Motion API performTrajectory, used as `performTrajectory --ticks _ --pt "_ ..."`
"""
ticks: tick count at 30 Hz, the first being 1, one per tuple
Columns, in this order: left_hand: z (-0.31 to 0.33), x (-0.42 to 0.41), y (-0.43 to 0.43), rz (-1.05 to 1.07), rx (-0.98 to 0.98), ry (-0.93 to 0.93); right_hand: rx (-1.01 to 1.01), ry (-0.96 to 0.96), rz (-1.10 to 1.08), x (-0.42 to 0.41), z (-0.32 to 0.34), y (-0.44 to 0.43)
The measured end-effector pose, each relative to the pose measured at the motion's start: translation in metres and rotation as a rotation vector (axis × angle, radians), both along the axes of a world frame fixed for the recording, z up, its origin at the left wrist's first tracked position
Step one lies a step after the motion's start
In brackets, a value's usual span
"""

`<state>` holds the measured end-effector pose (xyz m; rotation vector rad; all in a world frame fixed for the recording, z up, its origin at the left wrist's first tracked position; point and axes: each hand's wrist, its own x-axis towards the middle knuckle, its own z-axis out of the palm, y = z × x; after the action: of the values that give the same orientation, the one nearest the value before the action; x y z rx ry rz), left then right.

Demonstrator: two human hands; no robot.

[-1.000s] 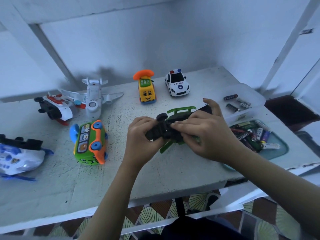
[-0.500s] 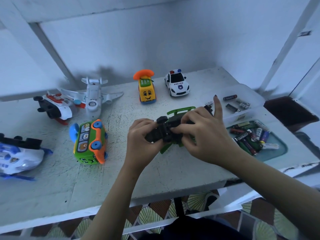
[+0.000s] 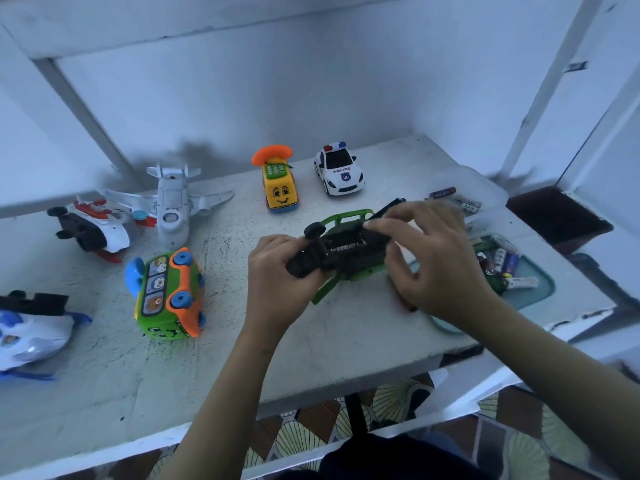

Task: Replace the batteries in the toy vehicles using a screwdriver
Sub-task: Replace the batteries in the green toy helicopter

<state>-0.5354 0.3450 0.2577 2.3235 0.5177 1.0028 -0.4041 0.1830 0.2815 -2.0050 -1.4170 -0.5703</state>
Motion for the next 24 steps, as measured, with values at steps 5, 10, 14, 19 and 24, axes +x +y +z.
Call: performTrajectory --ticks 5,10,14,19,24 --pt "0.004 0.004 0.003 -0.018 -0.018 0.016 -0.045 0.323 -0.244 0.023 -0.008 -0.037" --pt "0.010 0.006 0.003 -0.039 0.001 0.041 -0.593 0.320 -0.534 0.028 -0.021 -0.054" --pt "0.012 0.006 0.002 -0.042 0.011 0.053 -0.690 0.333 -0.590 0.020 -0.019 -0.052" --pt "0.013 0.003 0.002 -0.047 -0.009 0.050 -0.477 0.308 -0.435 0.015 -0.020 -0.047" --pt "0.009 -0.001 0.003 -0.041 -0.032 0.051 -0.109 0.516 0.005 0.002 -0.002 -0.037"
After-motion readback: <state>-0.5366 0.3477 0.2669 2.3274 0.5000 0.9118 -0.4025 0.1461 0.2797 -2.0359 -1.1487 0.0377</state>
